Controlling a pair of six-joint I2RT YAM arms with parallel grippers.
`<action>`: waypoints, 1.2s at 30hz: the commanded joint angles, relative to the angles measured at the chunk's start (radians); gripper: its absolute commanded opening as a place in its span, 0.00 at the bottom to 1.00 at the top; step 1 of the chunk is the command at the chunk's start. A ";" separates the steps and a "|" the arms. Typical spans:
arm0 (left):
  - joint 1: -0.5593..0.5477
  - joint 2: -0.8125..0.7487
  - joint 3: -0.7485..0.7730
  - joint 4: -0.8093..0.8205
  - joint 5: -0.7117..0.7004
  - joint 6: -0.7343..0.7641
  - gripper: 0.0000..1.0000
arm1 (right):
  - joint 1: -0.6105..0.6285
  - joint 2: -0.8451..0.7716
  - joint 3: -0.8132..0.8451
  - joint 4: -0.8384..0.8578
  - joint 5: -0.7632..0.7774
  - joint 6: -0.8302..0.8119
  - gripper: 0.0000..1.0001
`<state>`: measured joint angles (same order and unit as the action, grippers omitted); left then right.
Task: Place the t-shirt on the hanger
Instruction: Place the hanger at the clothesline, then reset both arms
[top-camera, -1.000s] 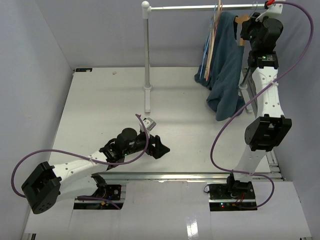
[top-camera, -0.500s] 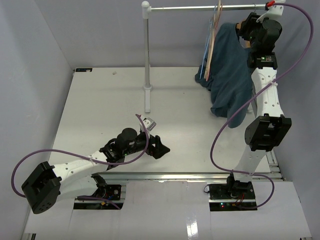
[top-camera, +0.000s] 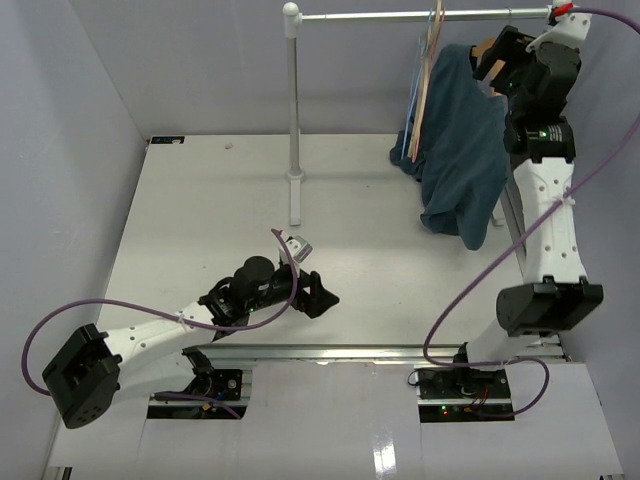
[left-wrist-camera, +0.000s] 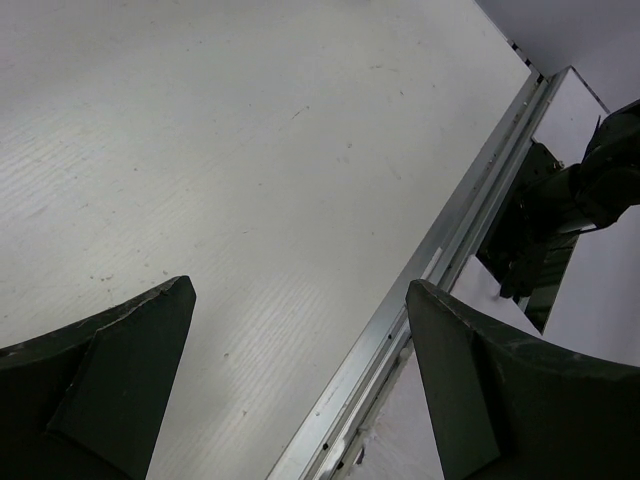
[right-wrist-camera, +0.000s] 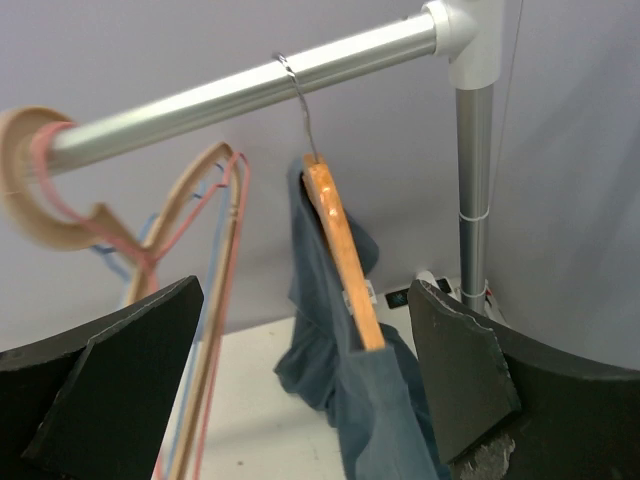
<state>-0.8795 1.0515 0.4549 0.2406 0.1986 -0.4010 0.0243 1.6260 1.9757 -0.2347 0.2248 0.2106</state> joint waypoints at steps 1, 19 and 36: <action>-0.003 -0.096 0.009 0.011 -0.010 0.016 0.98 | 0.036 -0.227 -0.232 -0.049 0.057 0.079 0.90; -0.003 -0.269 -0.052 0.015 -0.173 0.059 0.98 | 0.525 -0.712 -1.012 -0.086 0.021 0.156 0.90; -0.004 -0.370 -0.088 0.034 -0.239 0.104 0.98 | 0.534 -1.015 -1.368 0.106 -0.190 0.054 0.90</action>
<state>-0.8795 0.7269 0.3841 0.2622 -0.0167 -0.3149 0.5529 0.6435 0.6173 -0.2009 0.0516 0.3068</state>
